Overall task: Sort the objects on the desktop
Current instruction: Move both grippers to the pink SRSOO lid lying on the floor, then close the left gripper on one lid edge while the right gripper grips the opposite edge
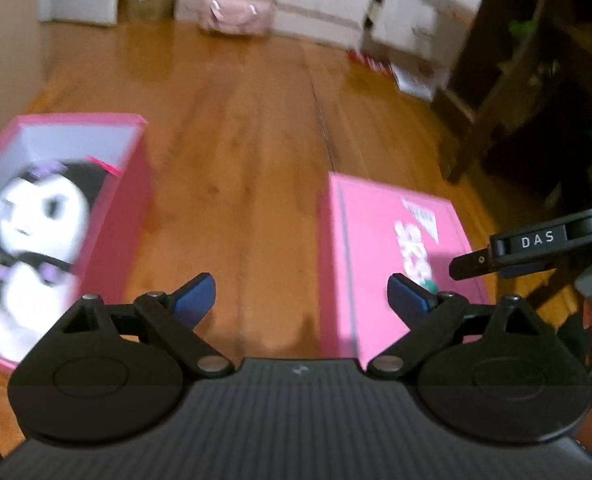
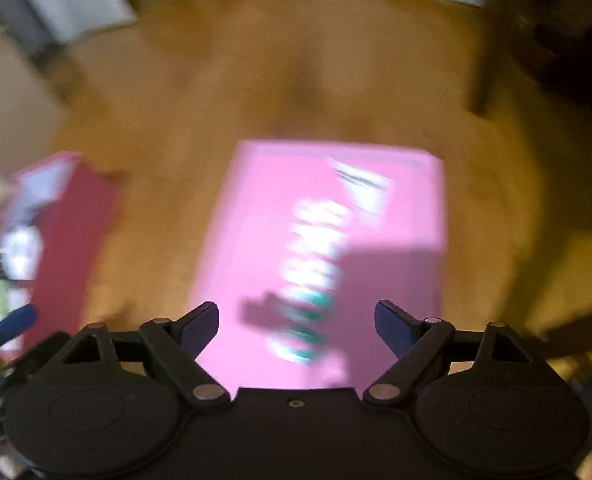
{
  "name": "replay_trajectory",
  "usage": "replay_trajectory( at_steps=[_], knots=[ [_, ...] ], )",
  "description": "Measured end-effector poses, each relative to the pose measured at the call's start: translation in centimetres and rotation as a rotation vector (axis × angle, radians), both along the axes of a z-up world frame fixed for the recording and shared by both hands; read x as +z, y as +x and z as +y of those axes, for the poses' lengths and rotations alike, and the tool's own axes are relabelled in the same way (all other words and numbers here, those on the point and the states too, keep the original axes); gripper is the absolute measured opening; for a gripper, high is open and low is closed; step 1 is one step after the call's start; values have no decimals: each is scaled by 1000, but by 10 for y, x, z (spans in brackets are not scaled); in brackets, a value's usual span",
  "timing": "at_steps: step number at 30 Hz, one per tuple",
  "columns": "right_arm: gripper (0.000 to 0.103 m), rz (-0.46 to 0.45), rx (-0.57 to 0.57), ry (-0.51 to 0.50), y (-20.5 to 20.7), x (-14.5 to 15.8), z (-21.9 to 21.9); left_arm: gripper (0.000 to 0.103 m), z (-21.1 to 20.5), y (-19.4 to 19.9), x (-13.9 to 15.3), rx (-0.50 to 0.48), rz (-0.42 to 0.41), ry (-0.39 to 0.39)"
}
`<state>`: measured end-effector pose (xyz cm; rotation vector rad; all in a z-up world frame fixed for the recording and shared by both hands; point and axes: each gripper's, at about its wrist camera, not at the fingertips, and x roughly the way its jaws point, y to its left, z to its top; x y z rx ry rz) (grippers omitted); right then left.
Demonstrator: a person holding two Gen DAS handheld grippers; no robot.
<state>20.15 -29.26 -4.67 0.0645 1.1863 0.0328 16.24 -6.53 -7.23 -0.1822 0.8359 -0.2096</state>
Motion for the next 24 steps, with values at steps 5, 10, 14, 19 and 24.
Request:
replay_trajectory(
  at_steps=[5,10,14,19,24],
  knots=[
    [89,31,-60,-40,2,-14,-31,94,-21,24,-32,-77,88,0],
    [89,38,-39,50,3,-23,-43,94,-30,37,-55,-122,173,-40],
    [89,52,-75,104,8,-35,-55,94,-33,39,-62,-142,199,-89],
    [90,87,-52,98,15,-46,-54,94,-41,39,-68,-139,210,-76],
    [91,110,-32,64,19,-60,-50,95,-46,48,-75,-138,217,-100]
  ],
)
